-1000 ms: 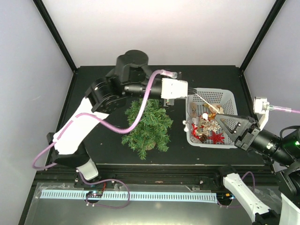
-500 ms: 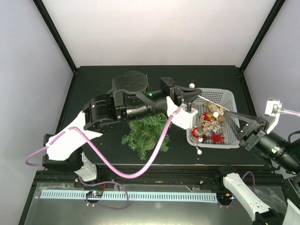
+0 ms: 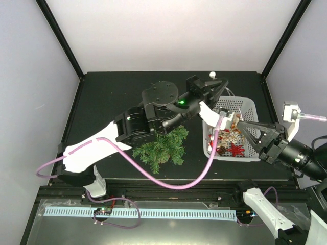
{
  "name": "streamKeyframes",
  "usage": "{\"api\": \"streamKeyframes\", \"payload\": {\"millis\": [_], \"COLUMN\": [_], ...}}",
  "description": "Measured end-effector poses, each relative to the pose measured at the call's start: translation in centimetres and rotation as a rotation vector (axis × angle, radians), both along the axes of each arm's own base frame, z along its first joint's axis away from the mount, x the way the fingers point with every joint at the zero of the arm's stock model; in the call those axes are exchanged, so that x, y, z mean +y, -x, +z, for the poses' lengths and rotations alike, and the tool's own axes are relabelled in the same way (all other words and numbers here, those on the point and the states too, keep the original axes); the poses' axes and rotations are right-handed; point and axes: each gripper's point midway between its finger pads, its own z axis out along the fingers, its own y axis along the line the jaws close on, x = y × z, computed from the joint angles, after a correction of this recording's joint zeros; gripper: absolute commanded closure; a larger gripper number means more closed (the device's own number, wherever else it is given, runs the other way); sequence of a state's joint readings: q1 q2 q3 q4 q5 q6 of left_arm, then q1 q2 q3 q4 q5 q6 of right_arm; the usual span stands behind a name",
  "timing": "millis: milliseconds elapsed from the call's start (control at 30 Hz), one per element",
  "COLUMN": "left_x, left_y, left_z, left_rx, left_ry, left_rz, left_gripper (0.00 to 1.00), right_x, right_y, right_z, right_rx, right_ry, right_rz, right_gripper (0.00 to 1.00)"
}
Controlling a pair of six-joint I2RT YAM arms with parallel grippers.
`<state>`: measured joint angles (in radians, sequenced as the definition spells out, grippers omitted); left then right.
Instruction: Decorate the small christmas tree
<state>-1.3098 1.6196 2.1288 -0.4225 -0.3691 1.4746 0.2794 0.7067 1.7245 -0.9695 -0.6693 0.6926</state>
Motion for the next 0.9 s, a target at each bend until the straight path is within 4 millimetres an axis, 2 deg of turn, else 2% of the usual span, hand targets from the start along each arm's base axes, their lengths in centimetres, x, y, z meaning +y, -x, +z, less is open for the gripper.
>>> {"api": "streamKeyframes", "payload": {"millis": [100, 233, 467, 533, 667, 800, 900], "left_x": [-1.4, -3.2, -4.5, -4.6, -4.6, -4.4, -3.9], "left_y": [-1.0, -1.3, -1.1, -1.2, -1.0, 0.7, 2.6], "left_z": [0.8, 0.1, -0.5, -0.4, -0.6, -1.4, -2.2], "left_rx": [-0.032, -0.034, -0.019, -0.014, 0.028, 0.099, 0.151], "left_ry": [0.026, 0.018, 0.025, 0.033, 0.043, 0.021, -0.015], "left_rz": [0.028, 0.025, 0.000, 0.001, -0.012, -0.054, -0.100], "left_gripper": [0.98, 0.98, 0.98, 0.98, 0.98, 0.99, 0.98], "right_x": [0.9, 1.1, 0.5, -0.2, -2.8, -6.0, -7.5], "right_y": [-0.1, -0.1, 0.1, -0.3, -0.7, -1.0, -1.5], "right_z": [-0.6, -1.7, -2.4, -2.7, -2.8, -2.4, -2.0], "right_rx": [0.025, 0.044, 0.037, 0.040, 0.031, 0.011, 0.007], "right_ry": [-0.022, -0.045, -0.044, -0.024, 0.010, 0.010, 0.023], "right_rz": [0.063, 0.079, 0.039, -0.015, -0.197, -0.396, -0.492], "right_gripper": [0.99, 0.99, 0.99, 0.99, 0.99, 0.99, 0.99]}}
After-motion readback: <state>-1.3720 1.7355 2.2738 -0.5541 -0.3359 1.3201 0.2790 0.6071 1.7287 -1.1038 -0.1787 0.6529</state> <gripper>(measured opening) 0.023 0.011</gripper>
